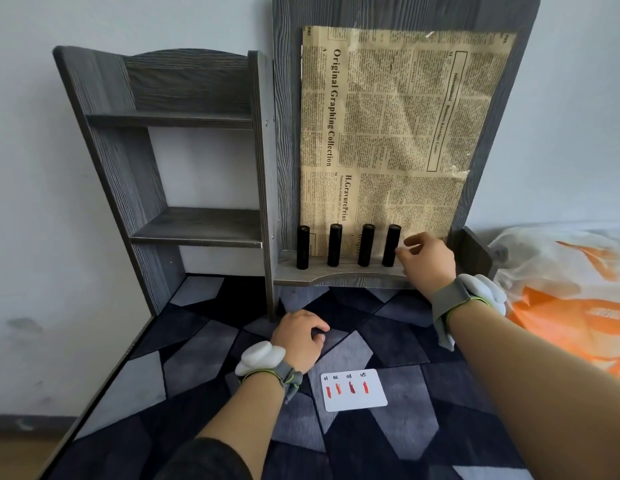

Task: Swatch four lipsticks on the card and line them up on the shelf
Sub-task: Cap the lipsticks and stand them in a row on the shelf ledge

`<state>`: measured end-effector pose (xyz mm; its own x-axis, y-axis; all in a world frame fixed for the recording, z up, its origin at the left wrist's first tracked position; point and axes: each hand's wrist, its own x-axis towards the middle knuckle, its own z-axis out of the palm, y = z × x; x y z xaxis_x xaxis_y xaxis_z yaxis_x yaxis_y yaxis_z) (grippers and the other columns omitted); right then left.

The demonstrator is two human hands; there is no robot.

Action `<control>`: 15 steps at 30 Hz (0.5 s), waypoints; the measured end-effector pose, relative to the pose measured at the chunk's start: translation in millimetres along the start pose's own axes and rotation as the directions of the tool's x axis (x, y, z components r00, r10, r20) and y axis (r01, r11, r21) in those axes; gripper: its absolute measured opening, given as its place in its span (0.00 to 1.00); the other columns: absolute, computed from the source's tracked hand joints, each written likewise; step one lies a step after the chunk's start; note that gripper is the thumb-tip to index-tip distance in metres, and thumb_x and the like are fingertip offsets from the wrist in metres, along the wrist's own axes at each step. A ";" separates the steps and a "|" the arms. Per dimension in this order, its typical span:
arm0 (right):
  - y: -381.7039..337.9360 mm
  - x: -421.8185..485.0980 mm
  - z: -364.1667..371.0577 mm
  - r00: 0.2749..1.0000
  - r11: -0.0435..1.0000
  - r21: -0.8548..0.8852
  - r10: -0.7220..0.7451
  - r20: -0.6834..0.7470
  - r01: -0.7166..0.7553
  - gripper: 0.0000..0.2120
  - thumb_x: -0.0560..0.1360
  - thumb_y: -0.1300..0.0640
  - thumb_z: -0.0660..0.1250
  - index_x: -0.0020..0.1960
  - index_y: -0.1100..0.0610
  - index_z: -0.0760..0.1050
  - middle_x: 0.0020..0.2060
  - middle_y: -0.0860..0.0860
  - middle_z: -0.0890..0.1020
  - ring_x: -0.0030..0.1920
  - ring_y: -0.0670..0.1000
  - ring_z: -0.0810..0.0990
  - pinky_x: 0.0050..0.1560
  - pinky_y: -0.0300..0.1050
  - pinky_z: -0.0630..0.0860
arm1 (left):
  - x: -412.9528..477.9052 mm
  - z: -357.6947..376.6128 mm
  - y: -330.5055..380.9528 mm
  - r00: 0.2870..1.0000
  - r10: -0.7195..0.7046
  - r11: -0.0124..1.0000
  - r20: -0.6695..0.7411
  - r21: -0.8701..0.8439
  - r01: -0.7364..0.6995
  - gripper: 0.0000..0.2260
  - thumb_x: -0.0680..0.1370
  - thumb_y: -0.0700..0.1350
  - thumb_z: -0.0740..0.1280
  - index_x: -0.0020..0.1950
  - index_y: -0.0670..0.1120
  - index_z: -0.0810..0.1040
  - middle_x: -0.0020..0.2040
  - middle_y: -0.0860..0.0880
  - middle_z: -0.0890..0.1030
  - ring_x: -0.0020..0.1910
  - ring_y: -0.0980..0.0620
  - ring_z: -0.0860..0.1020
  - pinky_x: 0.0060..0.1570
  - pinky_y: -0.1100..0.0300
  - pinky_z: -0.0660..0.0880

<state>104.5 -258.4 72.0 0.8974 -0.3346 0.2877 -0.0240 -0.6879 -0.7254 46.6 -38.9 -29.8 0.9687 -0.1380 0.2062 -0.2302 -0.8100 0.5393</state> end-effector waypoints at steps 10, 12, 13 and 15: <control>16.2 -80.7 -16.7 0.824 0.965 -0.181 -0.056 0.564 0.190 0.13 0.66 0.54 0.75 0.49 0.53 0.80 0.43 0.50 0.84 0.38 0.46 0.79 0.30 0.30 0.74 | -42.0 -23.0 14.0 0.998 -0.017 1.000 0.058 0.000 0.017 0.09 0.75 0.50 0.67 0.52 0.51 0.83 0.53 0.53 0.82 0.55 0.53 0.78 0.53 0.62 0.73; 18.6 -93.2 -16.7 0.788 0.940 -0.237 -0.053 0.613 0.247 0.19 0.64 0.52 0.77 0.53 0.52 0.81 0.43 0.48 0.84 0.38 0.45 0.78 0.34 0.33 0.73 | -48.8 -25.2 15.0 0.993 -0.043 0.999 0.105 -0.017 0.045 0.15 0.70 0.57 0.71 0.53 0.52 0.82 0.54 0.54 0.81 0.55 0.55 0.78 0.53 0.63 0.73; 19.2 -99.7 -17.3 0.775 0.930 -0.255 -0.048 0.630 0.265 0.21 0.63 0.50 0.77 0.55 0.51 0.80 0.43 0.48 0.83 0.39 0.46 0.79 0.38 0.35 0.73 | -53.3 -26.9 15.5 0.990 -0.048 0.999 0.133 -0.014 0.051 0.20 0.66 0.61 0.73 0.55 0.53 0.81 0.55 0.55 0.80 0.56 0.56 0.76 0.54 0.63 0.72; 21.5 -110.5 -17.2 0.732 0.895 -0.308 -0.031 0.680 0.323 0.26 0.62 0.48 0.78 0.59 0.48 0.78 0.45 0.47 0.81 0.43 0.47 0.79 0.43 0.37 0.72 | -60.6 -27.2 16.8 0.982 -0.039 0.999 0.184 0.015 0.037 0.28 0.61 0.63 0.75 0.58 0.55 0.79 0.60 0.55 0.76 0.62 0.56 0.73 0.57 0.64 0.68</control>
<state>-2.7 -247.3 35.4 0.9576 0.2143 -0.1927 0.1330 -0.9219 -0.3639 -18.5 -28.7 -11.1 0.9774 -0.2091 0.0313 -0.1932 -0.8231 0.5340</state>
